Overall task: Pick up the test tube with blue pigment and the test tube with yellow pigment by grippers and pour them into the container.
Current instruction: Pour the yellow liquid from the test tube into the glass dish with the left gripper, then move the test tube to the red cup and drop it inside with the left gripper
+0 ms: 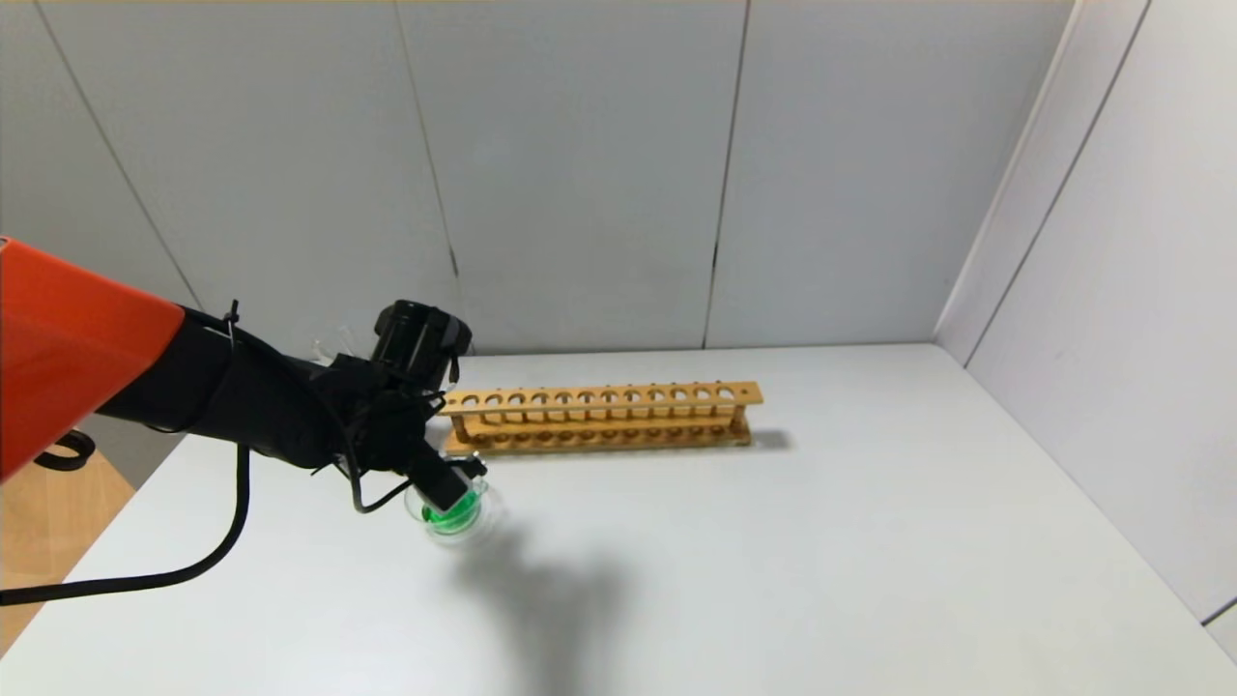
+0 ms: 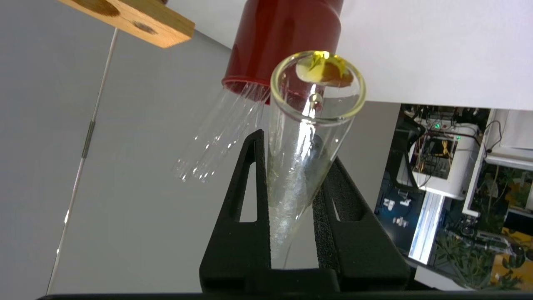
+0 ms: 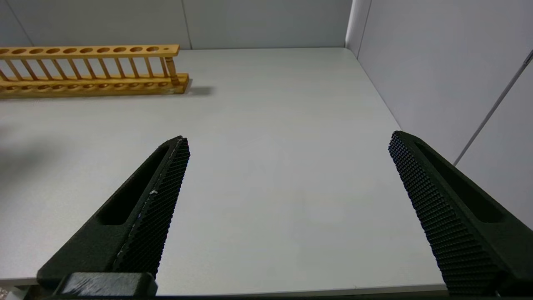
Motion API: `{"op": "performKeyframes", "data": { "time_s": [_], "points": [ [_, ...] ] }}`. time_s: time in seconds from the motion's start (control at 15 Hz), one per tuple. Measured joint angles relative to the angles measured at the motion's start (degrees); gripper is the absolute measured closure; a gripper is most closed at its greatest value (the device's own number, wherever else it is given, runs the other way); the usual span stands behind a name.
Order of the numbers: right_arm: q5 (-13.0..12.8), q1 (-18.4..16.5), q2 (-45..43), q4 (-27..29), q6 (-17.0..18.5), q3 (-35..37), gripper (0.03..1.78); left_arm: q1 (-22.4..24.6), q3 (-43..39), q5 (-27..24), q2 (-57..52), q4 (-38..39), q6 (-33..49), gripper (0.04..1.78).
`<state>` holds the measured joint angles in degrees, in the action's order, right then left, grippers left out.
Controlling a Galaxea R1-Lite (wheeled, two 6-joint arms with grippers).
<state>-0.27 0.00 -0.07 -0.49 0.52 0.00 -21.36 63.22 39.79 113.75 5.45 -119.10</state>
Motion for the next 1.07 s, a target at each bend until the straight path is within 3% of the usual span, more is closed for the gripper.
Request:
{"op": "performKeyframes", "data": {
  "time_s": [0.47, 1.07],
  "points": [
    [0.0, 0.0, 0.0, 0.0, 0.0, 0.0, 0.06, -1.1, -0.2, 2.0, -0.3, 0.3, -0.8, 1.48],
    [0.0, 0.0, 0.0, 0.0, 0.0, 0.0, 0.06, -2.0, 3.5, -0.2, -1.8, 0.4, 2.2, 1.48]
  ]
}}
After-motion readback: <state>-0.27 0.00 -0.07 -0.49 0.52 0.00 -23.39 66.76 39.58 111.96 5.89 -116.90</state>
